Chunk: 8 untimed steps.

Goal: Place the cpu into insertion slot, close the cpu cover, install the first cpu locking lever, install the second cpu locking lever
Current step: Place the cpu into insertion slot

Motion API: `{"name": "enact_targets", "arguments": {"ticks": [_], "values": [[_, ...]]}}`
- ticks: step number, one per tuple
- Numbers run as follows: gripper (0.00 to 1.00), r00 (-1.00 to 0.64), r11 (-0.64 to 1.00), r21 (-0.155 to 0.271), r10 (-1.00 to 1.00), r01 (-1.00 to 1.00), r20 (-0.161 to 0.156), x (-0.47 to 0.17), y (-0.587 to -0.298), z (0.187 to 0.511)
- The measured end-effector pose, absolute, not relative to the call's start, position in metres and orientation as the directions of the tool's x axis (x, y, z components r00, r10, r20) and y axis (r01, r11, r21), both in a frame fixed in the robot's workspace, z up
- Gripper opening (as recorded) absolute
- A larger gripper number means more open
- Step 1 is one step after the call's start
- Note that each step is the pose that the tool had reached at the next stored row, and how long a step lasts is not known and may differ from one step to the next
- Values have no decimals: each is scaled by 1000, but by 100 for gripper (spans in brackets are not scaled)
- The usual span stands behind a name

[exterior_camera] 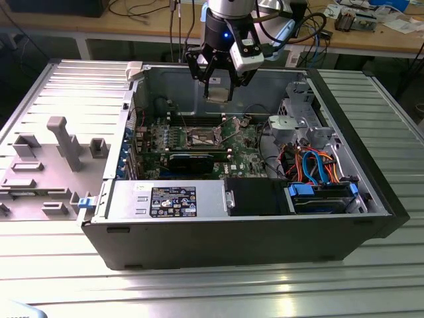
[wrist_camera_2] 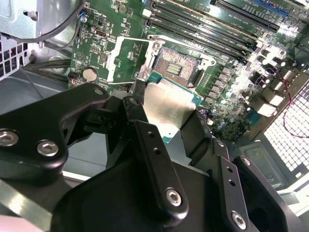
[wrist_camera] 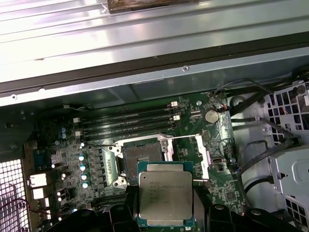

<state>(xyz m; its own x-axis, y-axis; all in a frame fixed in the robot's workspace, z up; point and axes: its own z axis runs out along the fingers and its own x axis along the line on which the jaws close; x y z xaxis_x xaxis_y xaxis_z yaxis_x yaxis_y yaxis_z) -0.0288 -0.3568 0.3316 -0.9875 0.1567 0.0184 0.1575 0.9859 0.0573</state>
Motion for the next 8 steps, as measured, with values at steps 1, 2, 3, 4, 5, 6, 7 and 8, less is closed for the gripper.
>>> {"name": "enact_targets", "arguments": {"ticks": [1, 2, 3, 4, 5, 6, 7, 8], "values": [[54, -987, 986, 57, 158, 158, 18, -29, -357, 332], [54, -987, 986, 57, 158, 159, 18, -29, -357, 332], [54, -987, 985, 57, 159, 160, 18, -29, -357, 332], [54, -987, 985, 57, 160, 161, 18, -29, -357, 332], [54, -987, 985, 57, 160, 161, 18, -29, -357, 332], [54, -987, 985, 57, 161, 162, 18, -29, -357, 332], [54, -987, 985, 57, 162, 162, 18, -29, -357, 332], [54, -987, 985, 57, 162, 163, 18, -29, -357, 332]]}}
